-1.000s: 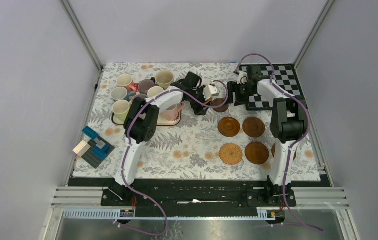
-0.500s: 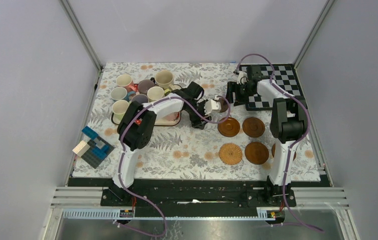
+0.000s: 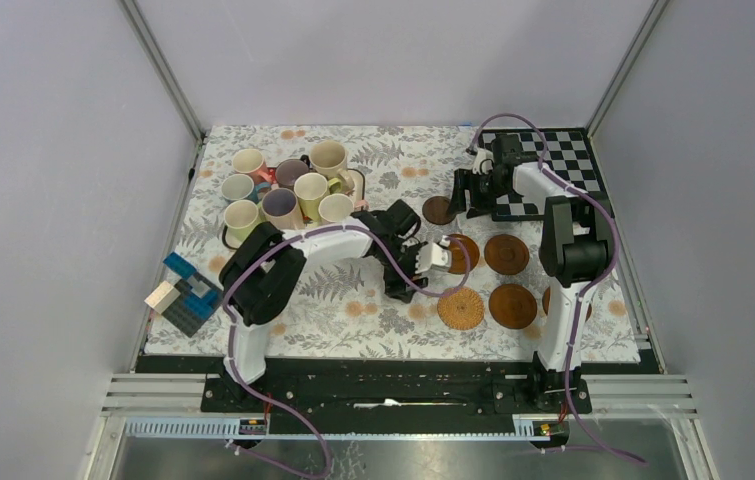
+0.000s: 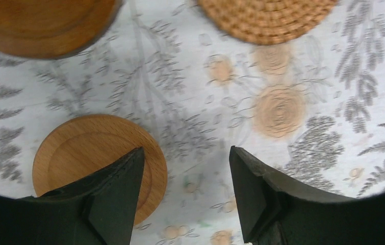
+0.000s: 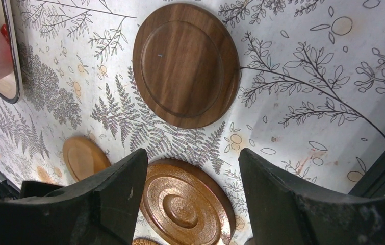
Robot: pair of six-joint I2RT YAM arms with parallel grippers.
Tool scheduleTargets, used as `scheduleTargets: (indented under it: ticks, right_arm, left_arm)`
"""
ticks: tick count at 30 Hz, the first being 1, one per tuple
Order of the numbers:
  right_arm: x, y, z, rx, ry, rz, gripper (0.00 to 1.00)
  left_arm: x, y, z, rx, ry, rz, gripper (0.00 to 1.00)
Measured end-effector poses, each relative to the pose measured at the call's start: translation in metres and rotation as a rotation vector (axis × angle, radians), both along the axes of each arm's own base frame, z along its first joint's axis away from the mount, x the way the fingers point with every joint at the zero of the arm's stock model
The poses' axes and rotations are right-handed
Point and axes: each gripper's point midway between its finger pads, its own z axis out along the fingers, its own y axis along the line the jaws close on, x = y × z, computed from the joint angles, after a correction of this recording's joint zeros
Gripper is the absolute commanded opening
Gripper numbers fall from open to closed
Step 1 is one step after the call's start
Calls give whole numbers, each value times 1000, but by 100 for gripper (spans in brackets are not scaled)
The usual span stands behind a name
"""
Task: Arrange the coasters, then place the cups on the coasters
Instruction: Move the coaster to the center of the board.
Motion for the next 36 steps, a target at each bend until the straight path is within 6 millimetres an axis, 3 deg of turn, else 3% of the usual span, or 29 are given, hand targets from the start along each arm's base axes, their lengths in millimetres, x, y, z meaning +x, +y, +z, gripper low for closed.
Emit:
scheduleTargets:
  ticks: [3,20,36]
  right_arm:
    - [-4,0,-1,-1,8,0,73]
    - [-24,-2,-1,1,23,-4,71]
    - [-29,0,-3,17,34,1,71]
  left_arm:
    - [-22,-3,0,-3,25,-29,63]
    - [-94,-8,1,-25,92,-142,61]
    - [-110,-4,3,-19,135,-128,61]
